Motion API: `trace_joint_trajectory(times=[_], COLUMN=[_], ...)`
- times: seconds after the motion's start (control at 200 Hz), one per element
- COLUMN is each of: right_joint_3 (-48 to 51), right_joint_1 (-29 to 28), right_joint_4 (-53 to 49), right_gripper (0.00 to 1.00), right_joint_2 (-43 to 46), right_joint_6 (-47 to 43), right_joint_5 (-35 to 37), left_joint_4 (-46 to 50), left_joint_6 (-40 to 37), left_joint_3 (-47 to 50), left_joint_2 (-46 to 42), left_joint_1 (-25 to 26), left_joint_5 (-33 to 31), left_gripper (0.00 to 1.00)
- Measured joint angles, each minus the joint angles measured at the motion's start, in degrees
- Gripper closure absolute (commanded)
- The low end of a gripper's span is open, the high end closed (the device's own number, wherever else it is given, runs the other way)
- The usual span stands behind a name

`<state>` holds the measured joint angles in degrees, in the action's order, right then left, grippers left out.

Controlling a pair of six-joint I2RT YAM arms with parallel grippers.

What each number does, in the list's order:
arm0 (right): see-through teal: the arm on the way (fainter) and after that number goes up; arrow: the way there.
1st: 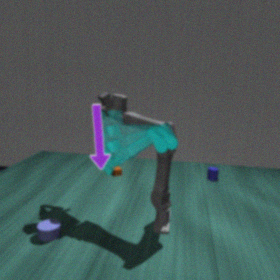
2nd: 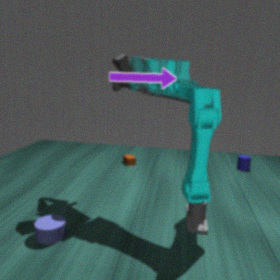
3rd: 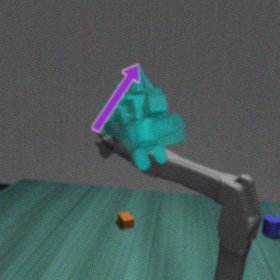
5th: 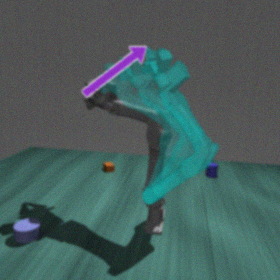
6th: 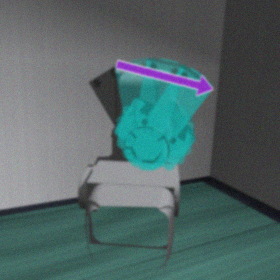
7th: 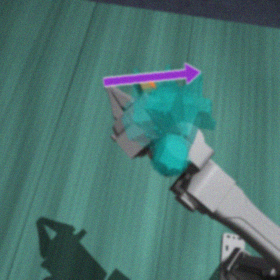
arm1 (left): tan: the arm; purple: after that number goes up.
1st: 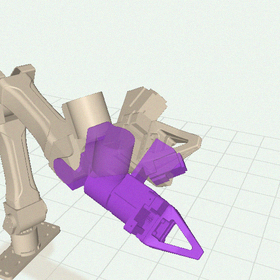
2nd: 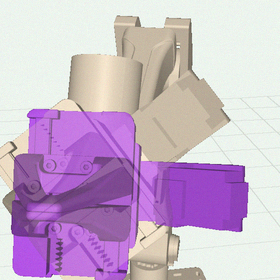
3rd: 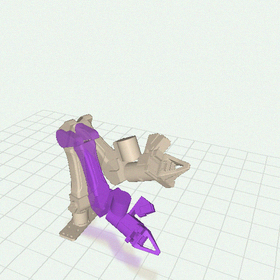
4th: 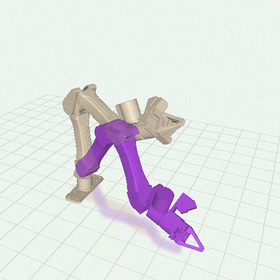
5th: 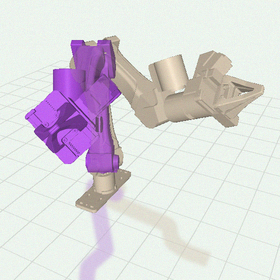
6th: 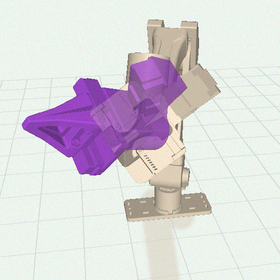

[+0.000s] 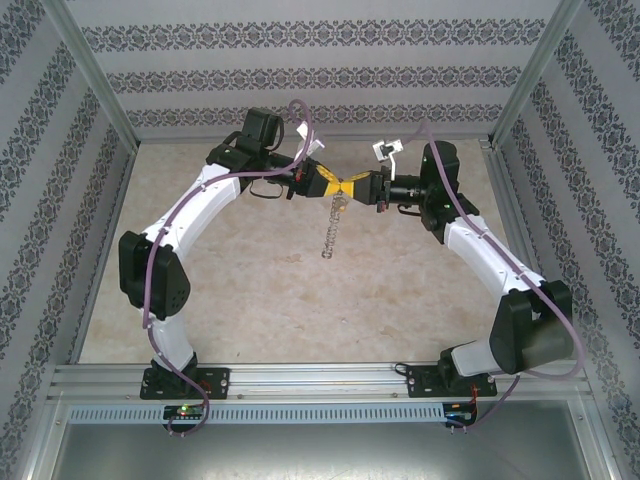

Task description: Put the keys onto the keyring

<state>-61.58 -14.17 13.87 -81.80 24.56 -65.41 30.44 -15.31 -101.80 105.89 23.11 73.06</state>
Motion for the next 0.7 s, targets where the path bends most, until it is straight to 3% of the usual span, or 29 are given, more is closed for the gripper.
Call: trace_joint_trajectory(times=[0.075, 0.205, 0.699], right_joint_3=[0.3, 1.5, 4.4], right_joint_1=[0.0, -0.2, -0.6], right_joint_4=[0.2, 0.1, -1.9], right_gripper=[1.0, 1.0, 1.0], right_joint_2=[-0.2, -0.7, -10.5], right_joint_6=[0.0, -0.5, -4.0], right_joint_5=[0.5, 2.9, 7.4], left_joint_4=[0.0, -0.2, -1.3], left_joint_6=[0.2, 0.5, 0.6], left_joint_3=[0.0, 0.5, 6.1], left_joint_2=[0.3, 1.2, 7.4], left_joint_1=[0.0, 0.0, -0.1], left_joint_5=[-0.3, -1.4, -8.3], left_gripper=[0.86, 0.82, 0.81])
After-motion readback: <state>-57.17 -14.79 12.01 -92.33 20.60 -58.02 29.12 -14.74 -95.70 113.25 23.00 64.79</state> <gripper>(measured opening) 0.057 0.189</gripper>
